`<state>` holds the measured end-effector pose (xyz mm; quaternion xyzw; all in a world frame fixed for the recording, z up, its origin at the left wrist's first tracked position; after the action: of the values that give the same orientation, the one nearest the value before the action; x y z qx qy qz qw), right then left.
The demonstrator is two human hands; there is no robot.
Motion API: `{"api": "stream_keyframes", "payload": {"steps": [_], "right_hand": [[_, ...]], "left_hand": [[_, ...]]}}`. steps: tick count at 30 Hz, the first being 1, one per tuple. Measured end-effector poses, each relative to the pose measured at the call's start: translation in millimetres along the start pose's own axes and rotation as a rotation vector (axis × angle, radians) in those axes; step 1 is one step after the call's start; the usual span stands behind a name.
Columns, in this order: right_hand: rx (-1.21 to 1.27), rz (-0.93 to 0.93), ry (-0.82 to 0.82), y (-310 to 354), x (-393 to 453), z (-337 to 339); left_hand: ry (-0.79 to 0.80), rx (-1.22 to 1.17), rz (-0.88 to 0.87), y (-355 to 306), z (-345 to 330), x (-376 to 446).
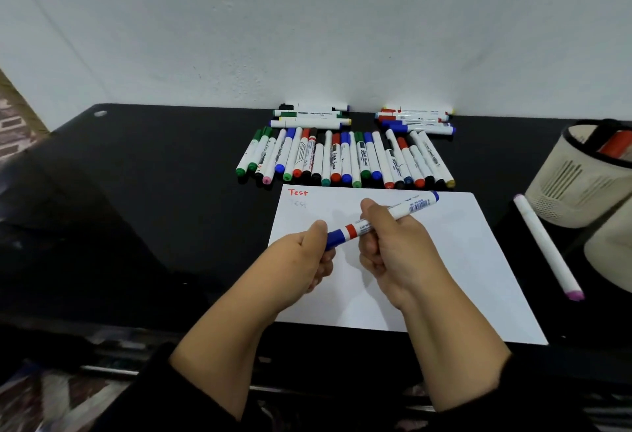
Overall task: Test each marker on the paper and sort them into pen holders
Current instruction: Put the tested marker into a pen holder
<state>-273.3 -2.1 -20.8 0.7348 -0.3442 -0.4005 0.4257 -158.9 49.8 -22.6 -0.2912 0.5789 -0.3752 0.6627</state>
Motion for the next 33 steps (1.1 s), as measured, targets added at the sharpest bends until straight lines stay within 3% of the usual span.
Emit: {"api": "stream_keyframes", "payload": {"steps": [14, 23, 29, 33], "right_hand": [[-0.036, 0.094, 0.068, 11, 1, -6], [-0.064, -0.013, -0.116, 4, 4, 0], [-0.048, -0.040, -0.135, 2, 4, -2], [-0.016, 0.002, -0.310, 19, 6, 36]], "left_hand": [[0.100, -0.100, 0.010, -1, 0, -10], [-0.120, 0.337, -0.107, -10, 3, -11], [-0.223, 0.620, -0.188, -16, 2, -12], [-0.402, 0.587, -0.333, -16, 24, -37]]}}
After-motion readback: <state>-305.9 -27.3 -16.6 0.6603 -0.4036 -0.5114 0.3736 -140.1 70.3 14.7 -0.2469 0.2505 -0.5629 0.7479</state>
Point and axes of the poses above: each hand's wrist, its own x-axis towards the middle knuckle, its own z-axis out of the back of the hand, y = z × x, the point moved 6 cm from there along x, towards the middle knuckle, and after that the axes turned 12 degrees about y, right-handed, at the moved point
